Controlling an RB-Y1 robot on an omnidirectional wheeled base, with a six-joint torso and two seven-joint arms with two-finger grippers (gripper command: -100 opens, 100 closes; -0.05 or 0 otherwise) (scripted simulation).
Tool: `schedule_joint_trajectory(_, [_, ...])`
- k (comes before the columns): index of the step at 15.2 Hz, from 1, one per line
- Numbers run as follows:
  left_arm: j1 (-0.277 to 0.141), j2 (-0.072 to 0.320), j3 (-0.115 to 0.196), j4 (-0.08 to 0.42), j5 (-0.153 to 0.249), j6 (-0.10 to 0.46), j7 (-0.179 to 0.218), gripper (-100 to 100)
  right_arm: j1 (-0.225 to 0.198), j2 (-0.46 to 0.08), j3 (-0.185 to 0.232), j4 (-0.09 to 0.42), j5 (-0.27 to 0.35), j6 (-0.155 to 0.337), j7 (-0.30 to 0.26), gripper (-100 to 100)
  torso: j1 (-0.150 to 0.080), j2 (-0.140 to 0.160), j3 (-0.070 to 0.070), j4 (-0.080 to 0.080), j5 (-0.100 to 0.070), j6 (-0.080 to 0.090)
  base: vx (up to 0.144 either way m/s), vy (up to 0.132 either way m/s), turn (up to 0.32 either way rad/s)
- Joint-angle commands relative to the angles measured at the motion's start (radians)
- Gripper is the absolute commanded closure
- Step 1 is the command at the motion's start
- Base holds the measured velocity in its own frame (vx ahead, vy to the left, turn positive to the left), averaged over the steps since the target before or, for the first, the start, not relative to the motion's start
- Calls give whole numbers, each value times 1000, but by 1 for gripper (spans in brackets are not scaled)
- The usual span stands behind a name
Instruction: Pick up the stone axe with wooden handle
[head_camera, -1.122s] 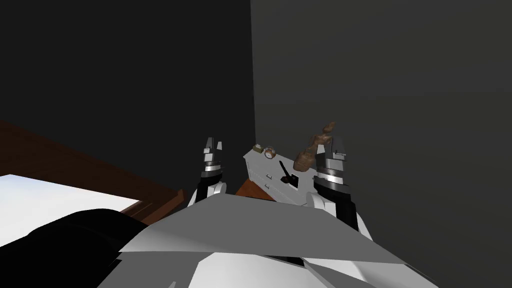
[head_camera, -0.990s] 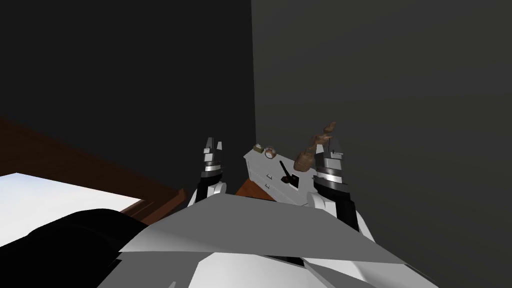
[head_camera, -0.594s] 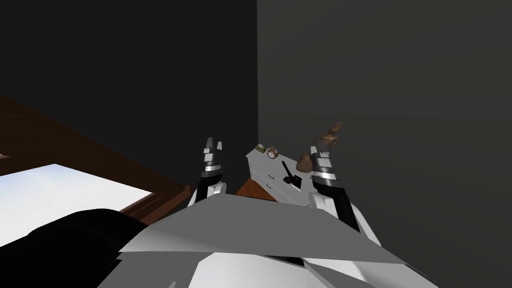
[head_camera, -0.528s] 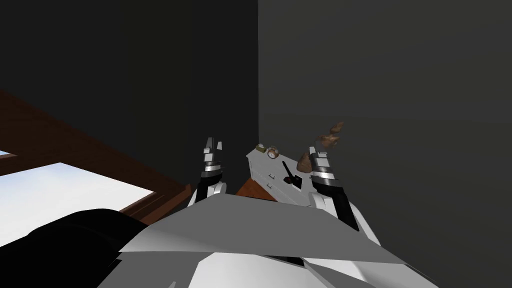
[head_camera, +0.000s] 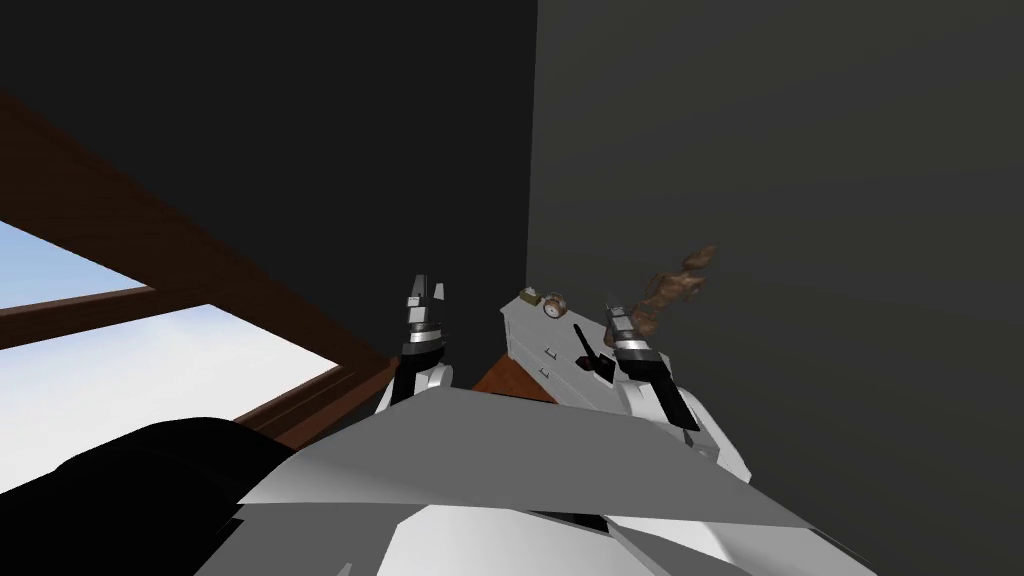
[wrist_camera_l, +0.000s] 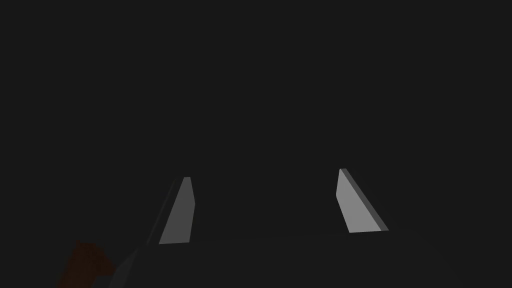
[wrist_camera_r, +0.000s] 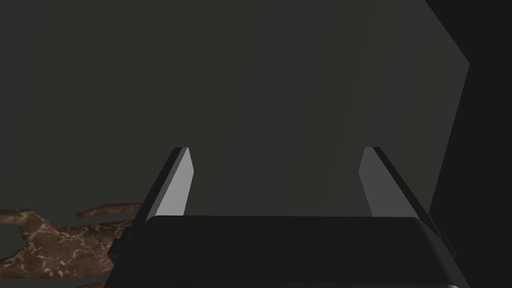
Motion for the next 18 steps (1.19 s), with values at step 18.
schedule_joint_trajectory(18, [0,0,0,0,0,0,0,0,-195,-236,13,405,-69,327,265,-100,0,0,0,0,0,0,-13,32,136])
